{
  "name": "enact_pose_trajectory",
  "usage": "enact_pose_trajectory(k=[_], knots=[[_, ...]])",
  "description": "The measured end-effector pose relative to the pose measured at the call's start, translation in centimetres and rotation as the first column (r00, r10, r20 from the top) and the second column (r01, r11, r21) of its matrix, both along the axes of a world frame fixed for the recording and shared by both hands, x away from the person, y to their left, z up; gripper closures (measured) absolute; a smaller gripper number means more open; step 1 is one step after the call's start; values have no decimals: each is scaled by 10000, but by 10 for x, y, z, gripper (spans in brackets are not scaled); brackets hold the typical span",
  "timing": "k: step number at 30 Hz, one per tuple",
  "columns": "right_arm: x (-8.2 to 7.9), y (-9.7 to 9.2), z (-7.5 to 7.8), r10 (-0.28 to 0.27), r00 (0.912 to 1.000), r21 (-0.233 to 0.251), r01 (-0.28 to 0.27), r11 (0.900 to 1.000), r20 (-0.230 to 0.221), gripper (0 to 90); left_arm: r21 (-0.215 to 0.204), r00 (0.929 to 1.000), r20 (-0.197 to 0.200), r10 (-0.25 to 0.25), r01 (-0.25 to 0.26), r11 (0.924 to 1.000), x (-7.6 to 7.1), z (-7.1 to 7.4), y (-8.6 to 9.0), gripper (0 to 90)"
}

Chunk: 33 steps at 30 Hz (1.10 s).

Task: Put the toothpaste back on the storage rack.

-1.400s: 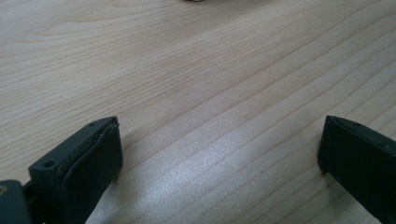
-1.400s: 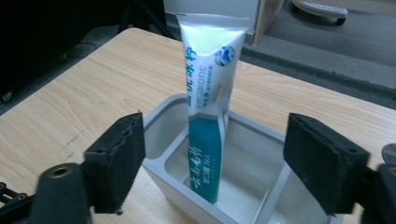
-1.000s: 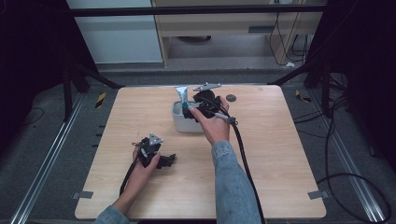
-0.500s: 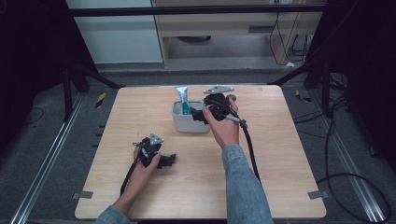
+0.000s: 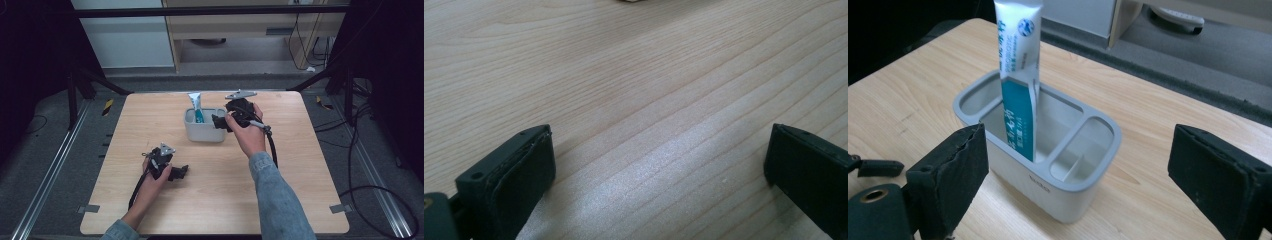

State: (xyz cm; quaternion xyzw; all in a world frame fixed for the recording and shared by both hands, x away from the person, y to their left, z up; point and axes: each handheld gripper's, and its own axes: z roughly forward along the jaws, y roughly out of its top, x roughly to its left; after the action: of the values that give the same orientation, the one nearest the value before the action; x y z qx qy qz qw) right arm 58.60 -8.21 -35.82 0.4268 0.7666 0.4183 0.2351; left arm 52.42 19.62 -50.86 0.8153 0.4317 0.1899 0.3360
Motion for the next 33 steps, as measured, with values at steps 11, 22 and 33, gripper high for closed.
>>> enact_pose_trajectory(k=[11,22,33], knots=[[-9,-40,2,196,9998,535,-193,9984,-57,103,11,10000,-15,-47,47,10000,-2,0,-1,0],[-31,-77,-8,-521,9985,408,526,9978,-150,101,17,10000,-11,19,-19,10000,-3,0,-2,0],[-53,-103,-28,-1198,9920,-298,1187,9925,-389,92,2,10000,11,-1,1,10000,-4,0,-1,0]])
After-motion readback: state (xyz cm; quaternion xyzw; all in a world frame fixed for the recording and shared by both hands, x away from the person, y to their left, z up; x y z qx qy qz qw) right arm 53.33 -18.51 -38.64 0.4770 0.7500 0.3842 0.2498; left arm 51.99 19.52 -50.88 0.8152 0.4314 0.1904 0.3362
